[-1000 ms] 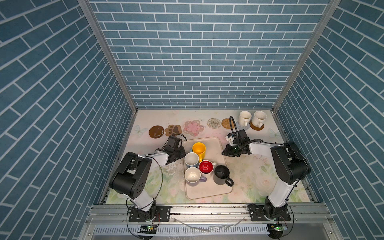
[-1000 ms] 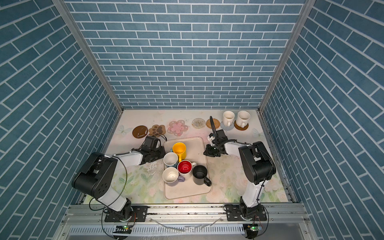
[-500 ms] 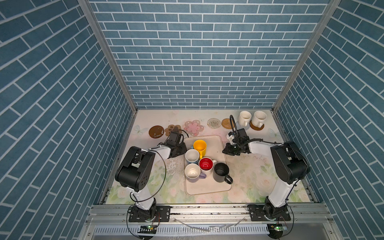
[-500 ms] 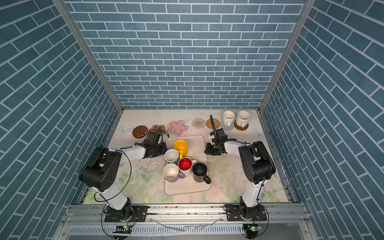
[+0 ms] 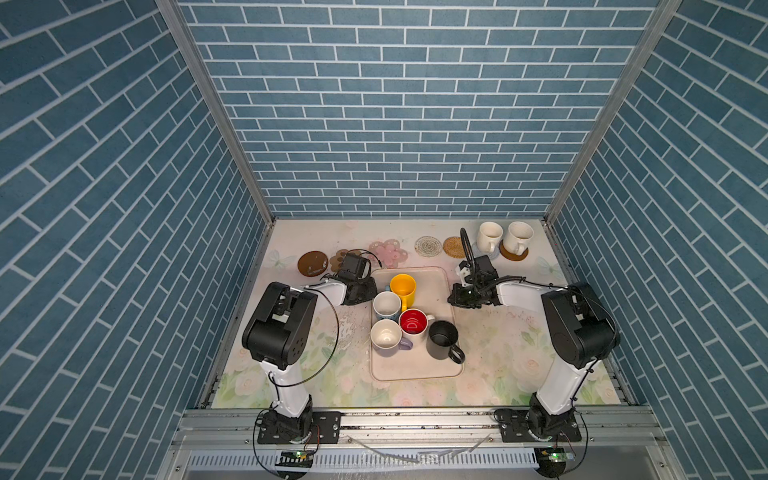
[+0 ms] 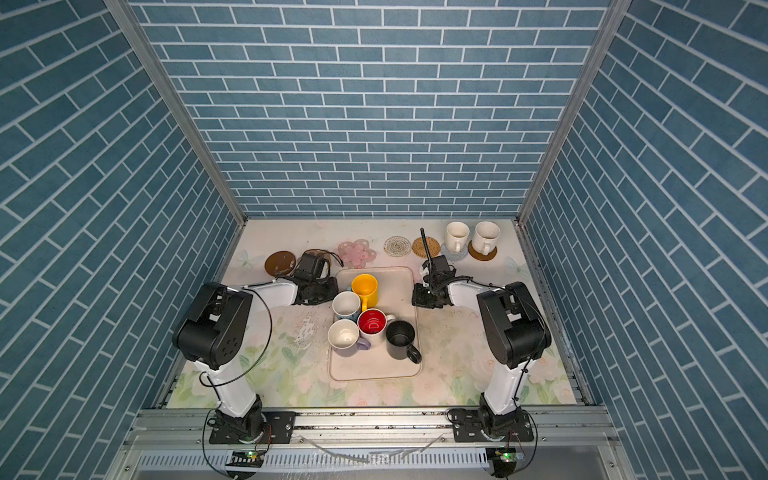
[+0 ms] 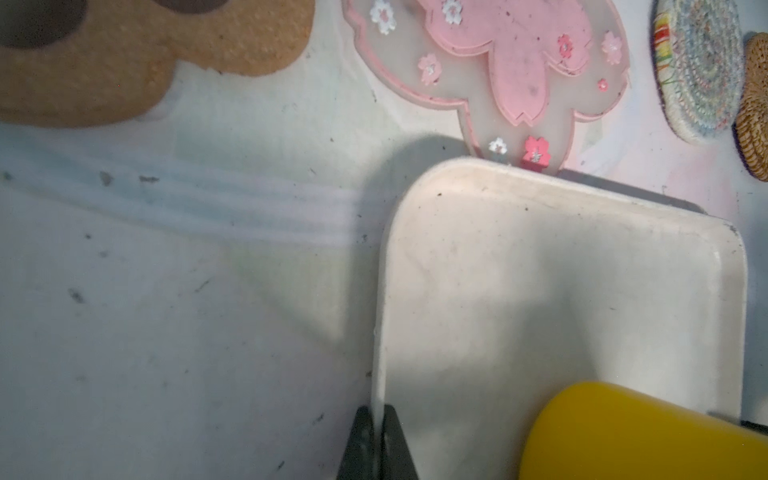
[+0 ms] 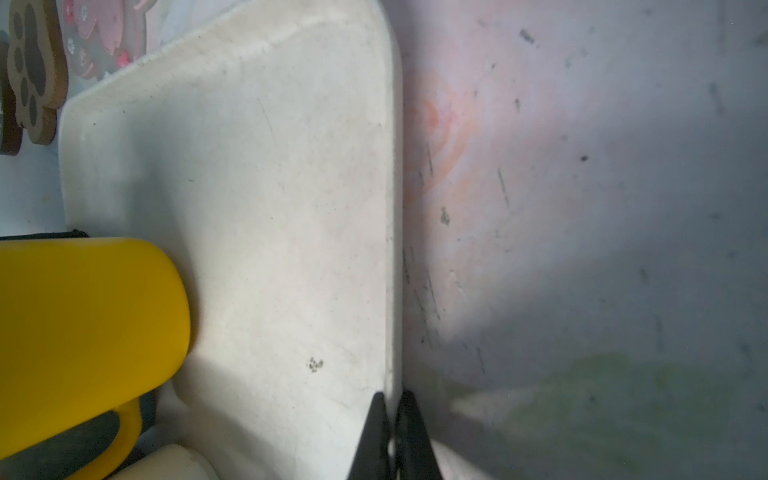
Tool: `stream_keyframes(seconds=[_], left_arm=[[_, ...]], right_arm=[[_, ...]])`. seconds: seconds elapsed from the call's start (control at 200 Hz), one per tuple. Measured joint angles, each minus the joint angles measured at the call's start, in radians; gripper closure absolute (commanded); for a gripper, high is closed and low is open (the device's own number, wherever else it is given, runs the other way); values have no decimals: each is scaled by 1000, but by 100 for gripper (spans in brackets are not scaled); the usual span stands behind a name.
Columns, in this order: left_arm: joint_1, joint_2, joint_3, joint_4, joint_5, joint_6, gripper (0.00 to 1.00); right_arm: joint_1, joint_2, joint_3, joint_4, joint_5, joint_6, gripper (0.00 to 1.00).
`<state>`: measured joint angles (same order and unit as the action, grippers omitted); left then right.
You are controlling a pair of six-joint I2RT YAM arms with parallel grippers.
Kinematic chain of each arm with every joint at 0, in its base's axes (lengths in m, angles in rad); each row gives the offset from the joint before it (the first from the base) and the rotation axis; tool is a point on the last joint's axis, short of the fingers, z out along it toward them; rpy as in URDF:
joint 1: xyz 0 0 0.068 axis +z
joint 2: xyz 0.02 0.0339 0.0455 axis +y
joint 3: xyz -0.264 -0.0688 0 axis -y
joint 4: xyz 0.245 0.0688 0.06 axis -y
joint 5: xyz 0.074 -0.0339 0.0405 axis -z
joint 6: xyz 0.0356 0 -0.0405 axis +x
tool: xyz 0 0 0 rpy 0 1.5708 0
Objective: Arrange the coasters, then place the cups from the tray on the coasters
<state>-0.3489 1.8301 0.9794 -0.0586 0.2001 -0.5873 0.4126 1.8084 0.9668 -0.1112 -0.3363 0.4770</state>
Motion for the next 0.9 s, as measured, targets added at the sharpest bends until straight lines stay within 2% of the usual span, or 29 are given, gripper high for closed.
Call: stream_keyframes(seconds=[0.13, 0.25, 0.405, 0.585, 0.715, 0.81, 0.9], left_arm=[[2, 0, 0, 0, 2, 0, 100], [2, -2, -3, 3, 3, -2, 78], [-5, -25, -18, 21, 5, -26, 52], [-6, -104, -68, -34, -35, -31, 32], [-5, -194, -99, -84, -72, -32, 12], [-5, -283, -119, -109, -92, -35, 3], [-6, -374, -142, -128, -108, -29, 1]], right_arm=[[0, 0, 1, -1, 5, 2, 100], [1, -3, 1, -2, 12, 2, 100], [7, -10, 1, -7, 31, 2, 86], [5, -59, 1, -35, 90, -13, 64], [2, -131, 1, -73, 132, -21, 50], [3, -185, 3, -108, 154, -29, 43], [11, -230, 8, -144, 172, -34, 40]])
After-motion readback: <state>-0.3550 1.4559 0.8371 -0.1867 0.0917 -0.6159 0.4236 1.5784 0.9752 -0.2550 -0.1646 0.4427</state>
